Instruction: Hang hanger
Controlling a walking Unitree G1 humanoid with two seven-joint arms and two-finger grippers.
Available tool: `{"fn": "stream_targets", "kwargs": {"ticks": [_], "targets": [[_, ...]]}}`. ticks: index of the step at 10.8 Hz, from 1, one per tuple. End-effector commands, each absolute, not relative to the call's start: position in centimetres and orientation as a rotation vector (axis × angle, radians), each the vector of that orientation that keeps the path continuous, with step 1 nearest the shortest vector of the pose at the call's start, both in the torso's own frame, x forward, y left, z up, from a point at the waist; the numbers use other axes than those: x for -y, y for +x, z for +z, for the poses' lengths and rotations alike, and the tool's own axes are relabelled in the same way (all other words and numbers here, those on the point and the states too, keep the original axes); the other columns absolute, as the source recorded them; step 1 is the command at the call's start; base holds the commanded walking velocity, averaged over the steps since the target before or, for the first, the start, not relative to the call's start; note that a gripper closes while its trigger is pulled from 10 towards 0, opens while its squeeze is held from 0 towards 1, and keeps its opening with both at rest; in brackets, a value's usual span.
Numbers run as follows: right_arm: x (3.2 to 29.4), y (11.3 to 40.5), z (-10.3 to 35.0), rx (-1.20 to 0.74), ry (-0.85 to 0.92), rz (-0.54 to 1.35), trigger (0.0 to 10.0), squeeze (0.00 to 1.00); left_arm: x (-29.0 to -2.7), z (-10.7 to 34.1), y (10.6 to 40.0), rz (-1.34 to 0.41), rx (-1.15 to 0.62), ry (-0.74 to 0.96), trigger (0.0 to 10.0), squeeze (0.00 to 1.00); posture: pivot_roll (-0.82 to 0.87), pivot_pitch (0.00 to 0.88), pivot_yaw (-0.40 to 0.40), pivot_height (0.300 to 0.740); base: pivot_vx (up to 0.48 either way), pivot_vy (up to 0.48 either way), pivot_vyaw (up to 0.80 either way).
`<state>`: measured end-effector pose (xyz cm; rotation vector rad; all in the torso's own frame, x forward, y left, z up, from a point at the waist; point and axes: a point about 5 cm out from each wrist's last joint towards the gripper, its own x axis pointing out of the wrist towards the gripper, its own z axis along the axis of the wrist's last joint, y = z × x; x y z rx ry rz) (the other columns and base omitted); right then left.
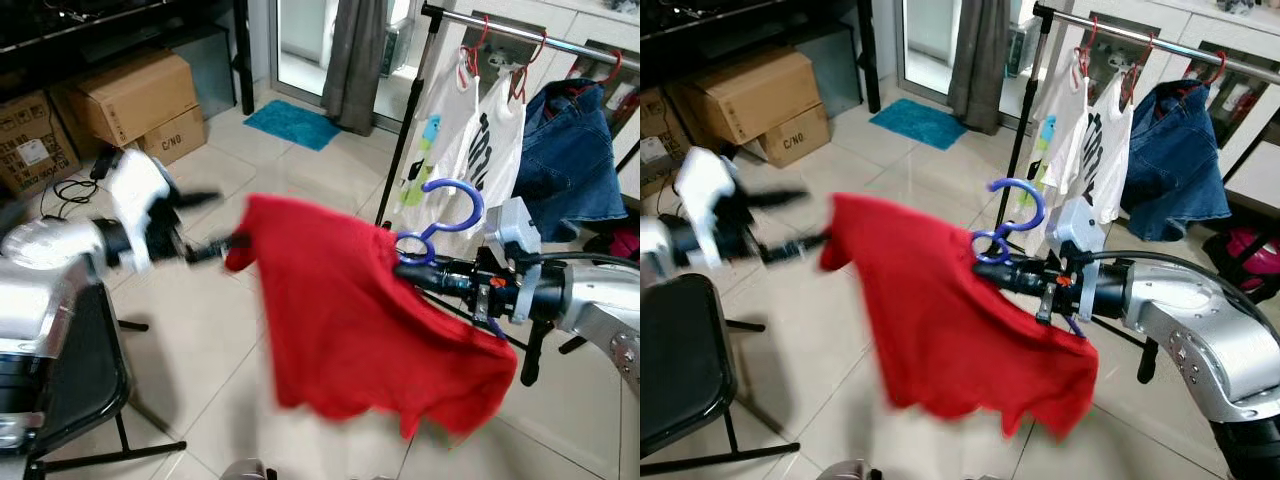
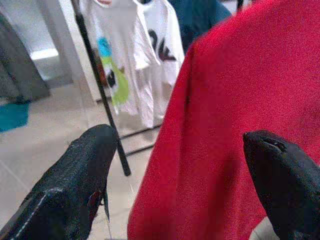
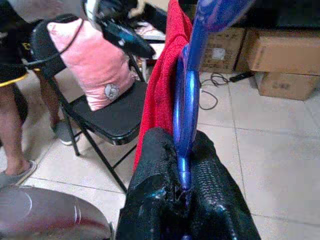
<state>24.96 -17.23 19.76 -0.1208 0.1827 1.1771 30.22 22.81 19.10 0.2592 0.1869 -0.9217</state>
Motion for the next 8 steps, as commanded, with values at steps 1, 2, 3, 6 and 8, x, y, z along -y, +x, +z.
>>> {"fn": "stream_targets", "kwargs": {"ticks": [1,2,3,6,8], "targets": [[17.1,24.8,21.0,-0.136,-0.137,1.205,10.0,0.0,-22.8,19.4,30.9,-0.928,-0.175,0.289,10.0,0.0,0.04,0.0,-0.051,0.74,0.0,0.0,0.0],[17.0,24.6,21.3,-0.13,-0.132,1.229,10.0,0.0,-22.3,19.2,31.0,-0.987,-0.191,0.265,8.7,0.0,0.04,0.0,-0.052,0.74,0.0,0.0,0.0],[16.9,24.4,21.5,-0.128,-0.119,1.258,10.0,0.0,-21.8,18.9,31.2,-1.02,-0.189,0.255,0.7,0.0,0.04,0.0,-0.053,0.74,0.0,0.0,0.0],[16.9,24.4,21.6,-0.123,-0.118,1.256,10.0,0.0,-21.0,18.9,31.2,-1.105,-0.18,0.217,0.0,0.0,0.03,0.0,-0.043,0.74,0.0,0.0,0.0],[16.8,24.4,21.6,-0.122,-0.111,1.254,10.0,0.0,-21.2,18.8,31.1,-1.108,-0.186,0.218,0.0,0.0,0.03,0.002,-0.046,0.74,0.0,0.0,0.0]]}}
